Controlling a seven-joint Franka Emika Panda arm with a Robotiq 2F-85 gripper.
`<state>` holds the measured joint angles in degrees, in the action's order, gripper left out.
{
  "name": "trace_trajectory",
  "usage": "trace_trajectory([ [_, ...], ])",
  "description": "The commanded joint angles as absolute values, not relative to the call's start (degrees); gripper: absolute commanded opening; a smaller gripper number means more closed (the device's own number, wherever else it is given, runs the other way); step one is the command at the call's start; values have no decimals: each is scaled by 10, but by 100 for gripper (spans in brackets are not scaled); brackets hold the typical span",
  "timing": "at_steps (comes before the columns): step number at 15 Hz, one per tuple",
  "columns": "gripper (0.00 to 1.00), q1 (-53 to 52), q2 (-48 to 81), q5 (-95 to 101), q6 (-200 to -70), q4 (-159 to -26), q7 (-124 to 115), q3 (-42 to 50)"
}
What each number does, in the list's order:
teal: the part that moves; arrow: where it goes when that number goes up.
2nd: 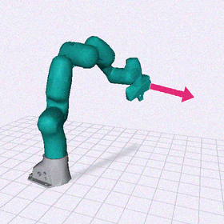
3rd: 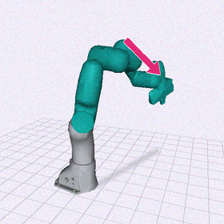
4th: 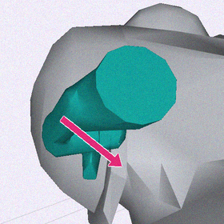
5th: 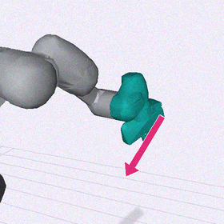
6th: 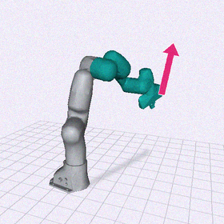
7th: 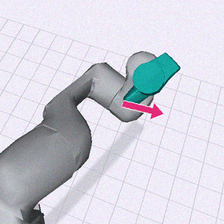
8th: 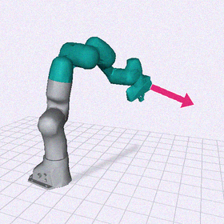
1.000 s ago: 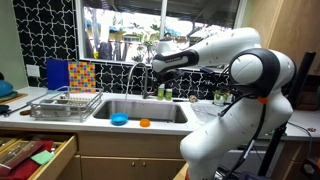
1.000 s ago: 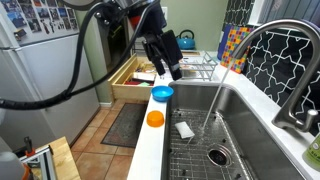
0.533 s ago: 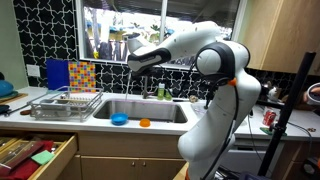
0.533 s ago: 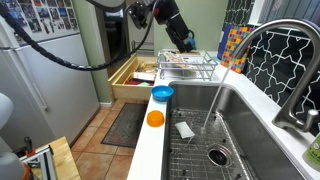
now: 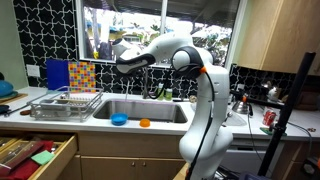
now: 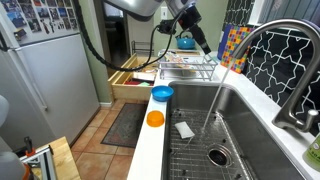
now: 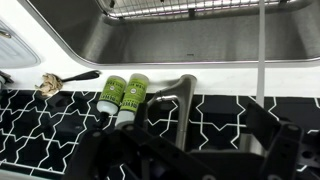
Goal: Rinse the orange bowl under the faucet
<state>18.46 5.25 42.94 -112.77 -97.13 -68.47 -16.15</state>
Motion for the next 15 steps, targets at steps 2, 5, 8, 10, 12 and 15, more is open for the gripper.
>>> trace_trajectory([
  [2, 100, 108, 57, 421, -1123, -958, -688, -87],
  [5, 100, 91, 86, 440, -1218, -948, -784, -56],
  [8, 100, 64, 106, 441, -1324, -948, -851, -13],
  [10, 100, 49, 126, 466, -1375, -940, -918, 15],
  [12, 100, 38, 142, 483, -1403, -930, -959, 36],
  [15, 100, 27, 157, 504, -1397, -913, -955, 59],
])
